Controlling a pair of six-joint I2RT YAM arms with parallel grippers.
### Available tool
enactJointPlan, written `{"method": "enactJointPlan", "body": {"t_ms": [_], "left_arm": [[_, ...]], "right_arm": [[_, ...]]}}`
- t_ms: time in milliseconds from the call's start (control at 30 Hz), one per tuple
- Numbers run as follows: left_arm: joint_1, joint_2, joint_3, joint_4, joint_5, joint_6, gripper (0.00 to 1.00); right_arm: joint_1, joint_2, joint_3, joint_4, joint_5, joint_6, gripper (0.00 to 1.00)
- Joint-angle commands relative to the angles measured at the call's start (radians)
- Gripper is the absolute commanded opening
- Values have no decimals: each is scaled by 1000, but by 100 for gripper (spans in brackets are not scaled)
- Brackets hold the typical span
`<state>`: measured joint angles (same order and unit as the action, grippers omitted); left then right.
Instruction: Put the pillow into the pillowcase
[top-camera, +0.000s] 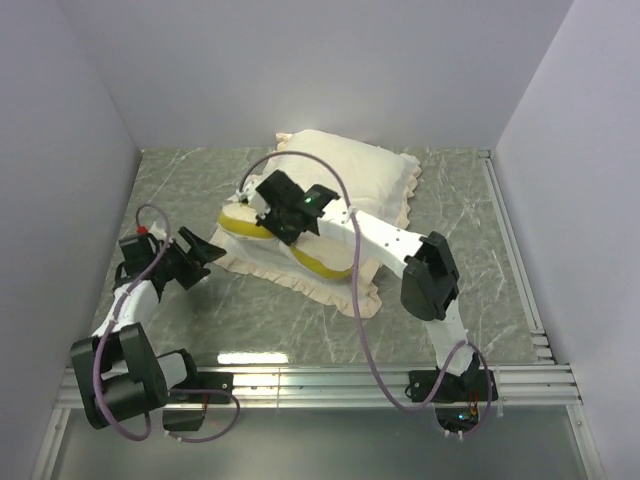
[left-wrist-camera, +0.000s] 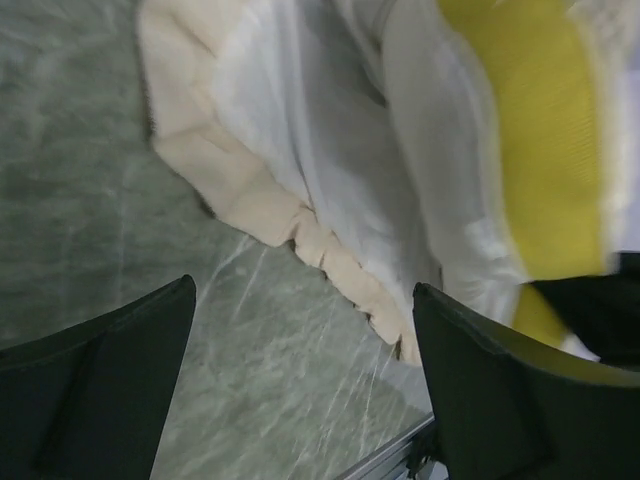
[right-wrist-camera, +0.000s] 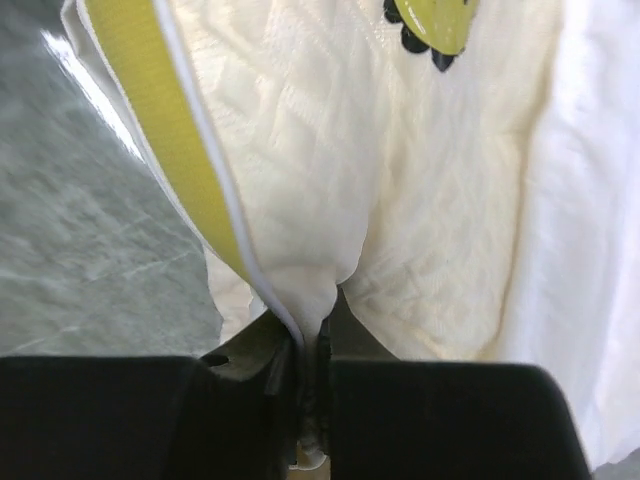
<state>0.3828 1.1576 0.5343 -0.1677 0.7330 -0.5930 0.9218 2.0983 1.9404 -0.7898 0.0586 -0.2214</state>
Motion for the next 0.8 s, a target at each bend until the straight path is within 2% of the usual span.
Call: {"method": "enactJointPlan", "body": {"t_ms": [0, 100, 200, 267, 300, 367, 433, 467, 500, 533, 567, 633, 667, 700, 767], "left_arm": [[-99, 5, -49, 230, -86, -112, 96], [-259, 84, -60, 345, -205, -165, 94], [-347, 227, -34, 395, -337, -228, 96], [-377, 302, 32, 361, -418, -244, 95], [-445, 367, 61, 324, -469, -243, 95], [-502, 424, 152, 226, -614, -222, 93], [-556, 508, 232, 171, -685, -222, 86], [-565, 536, 257, 118, -693, -217, 81], [-576, 583, 279, 99, -698, -208, 70], [-576, 603, 323, 73, -705, -196, 64], [-573, 619, 343, 25, -692, -165, 49], [-558, 634, 390, -38, -684, -124, 33], [-542, 627, 394, -90, -640, -69, 7], [-503, 596, 395, -125, -626, -41, 0], [-455, 542, 412, -200, -572, 80, 0]], "right_arm": [[-41, -84, 77, 55, -92, 62, 0], [-66, -54, 130, 40, -132, 99, 0], [-84, -31, 164, 38, -163, 129, 0], [-96, -26, 173, 41, -181, 151, 0], [-109, -29, 167, 53, -206, 162, 0], [-124, -29, 167, 57, -236, 195, 0], [-142, -24, 164, 55, -267, 218, 0], [-149, -23, 158, 55, -275, 220, 0], [-155, -24, 151, 58, -282, 220, 0], [-169, -24, 147, 61, -292, 253, 0], [-176, -24, 144, 60, -293, 258, 0], [-195, -32, 124, 70, -286, 257, 0], [-202, -34, 109, 75, -273, 255, 0], [-208, -34, 104, 87, -267, 255, 0], [-216, -34, 91, 96, -232, 232, 0]]}}
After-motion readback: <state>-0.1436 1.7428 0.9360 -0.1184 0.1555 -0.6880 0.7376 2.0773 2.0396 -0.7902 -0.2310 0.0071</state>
